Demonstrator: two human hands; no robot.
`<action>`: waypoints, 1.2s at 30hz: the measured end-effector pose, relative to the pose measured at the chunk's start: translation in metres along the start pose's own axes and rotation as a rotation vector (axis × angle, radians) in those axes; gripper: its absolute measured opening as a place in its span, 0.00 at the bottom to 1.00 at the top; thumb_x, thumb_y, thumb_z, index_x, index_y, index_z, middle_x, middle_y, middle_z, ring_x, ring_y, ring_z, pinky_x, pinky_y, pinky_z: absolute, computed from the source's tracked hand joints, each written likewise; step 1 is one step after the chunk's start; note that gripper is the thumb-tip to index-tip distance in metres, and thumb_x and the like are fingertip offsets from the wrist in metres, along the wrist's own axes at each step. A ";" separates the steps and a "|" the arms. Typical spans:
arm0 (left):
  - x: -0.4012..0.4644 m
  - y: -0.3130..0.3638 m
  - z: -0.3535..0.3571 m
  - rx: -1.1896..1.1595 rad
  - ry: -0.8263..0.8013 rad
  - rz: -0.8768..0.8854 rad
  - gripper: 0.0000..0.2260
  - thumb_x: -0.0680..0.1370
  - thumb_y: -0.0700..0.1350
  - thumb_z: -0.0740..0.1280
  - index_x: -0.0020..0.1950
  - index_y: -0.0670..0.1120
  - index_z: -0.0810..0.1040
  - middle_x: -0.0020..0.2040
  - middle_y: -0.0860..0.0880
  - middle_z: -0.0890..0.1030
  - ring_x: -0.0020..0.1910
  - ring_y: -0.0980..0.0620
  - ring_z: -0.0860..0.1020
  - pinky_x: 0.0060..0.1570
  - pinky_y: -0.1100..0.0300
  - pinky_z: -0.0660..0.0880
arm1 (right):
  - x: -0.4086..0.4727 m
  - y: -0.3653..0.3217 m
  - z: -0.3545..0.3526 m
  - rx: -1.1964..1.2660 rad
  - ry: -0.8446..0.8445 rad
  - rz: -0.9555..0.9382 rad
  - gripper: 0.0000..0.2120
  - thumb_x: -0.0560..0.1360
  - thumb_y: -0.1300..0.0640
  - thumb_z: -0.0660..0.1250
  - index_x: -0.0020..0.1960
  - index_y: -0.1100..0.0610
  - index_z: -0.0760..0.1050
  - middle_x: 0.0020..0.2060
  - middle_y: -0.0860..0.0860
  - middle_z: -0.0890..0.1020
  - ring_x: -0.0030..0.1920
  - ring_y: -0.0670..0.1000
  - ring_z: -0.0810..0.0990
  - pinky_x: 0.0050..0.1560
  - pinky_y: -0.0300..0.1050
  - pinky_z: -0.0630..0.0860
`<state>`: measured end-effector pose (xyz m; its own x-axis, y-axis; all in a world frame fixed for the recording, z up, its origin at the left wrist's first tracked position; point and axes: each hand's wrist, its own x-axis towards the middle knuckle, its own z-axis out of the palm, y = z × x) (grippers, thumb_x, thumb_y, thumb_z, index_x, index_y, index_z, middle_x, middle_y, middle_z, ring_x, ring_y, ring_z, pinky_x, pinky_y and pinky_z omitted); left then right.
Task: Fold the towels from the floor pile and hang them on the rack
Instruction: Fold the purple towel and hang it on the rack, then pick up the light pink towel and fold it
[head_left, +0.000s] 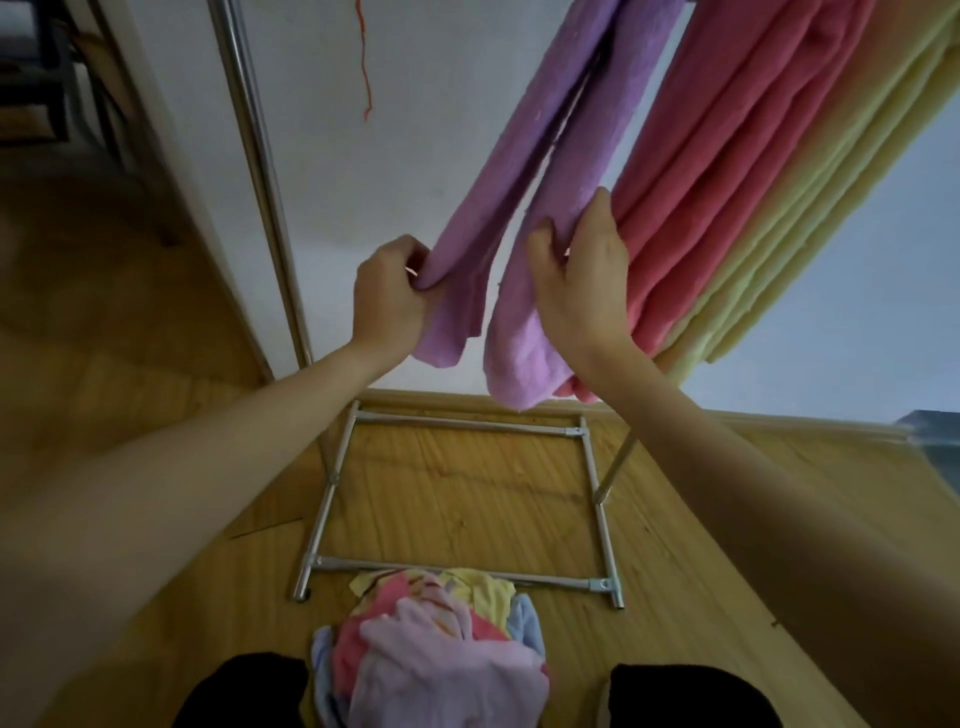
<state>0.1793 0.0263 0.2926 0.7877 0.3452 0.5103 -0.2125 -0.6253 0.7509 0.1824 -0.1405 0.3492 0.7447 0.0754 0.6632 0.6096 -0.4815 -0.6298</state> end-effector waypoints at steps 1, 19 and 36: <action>0.001 -0.001 -0.005 0.019 0.020 0.017 0.06 0.74 0.43 0.70 0.45 0.41 0.78 0.39 0.50 0.78 0.35 0.55 0.73 0.32 0.73 0.66 | 0.000 -0.001 0.001 0.004 -0.014 0.008 0.07 0.75 0.62 0.59 0.47 0.58 0.60 0.34 0.50 0.71 0.34 0.53 0.71 0.37 0.50 0.70; -0.026 -0.014 0.020 0.137 0.037 0.133 0.05 0.72 0.38 0.67 0.44 0.39 0.73 0.39 0.48 0.72 0.36 0.52 0.69 0.34 0.74 0.64 | -0.013 0.055 0.014 0.099 -0.280 0.331 0.05 0.72 0.60 0.60 0.38 0.59 0.68 0.28 0.52 0.72 0.32 0.57 0.75 0.30 0.50 0.72; -0.226 -0.189 0.056 0.539 -0.827 -0.230 0.12 0.73 0.37 0.66 0.57 0.38 0.74 0.56 0.39 0.73 0.56 0.39 0.74 0.51 0.49 0.69 | -0.266 0.198 0.068 -0.415 -1.199 0.530 0.20 0.77 0.60 0.61 0.68 0.64 0.66 0.63 0.61 0.75 0.61 0.61 0.74 0.58 0.50 0.71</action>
<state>0.0734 0.0275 0.0117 0.9734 0.0325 -0.2268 0.1236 -0.9078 0.4007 0.1236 -0.1970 0.0206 0.7660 0.4012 -0.5022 0.2139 -0.8959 -0.3894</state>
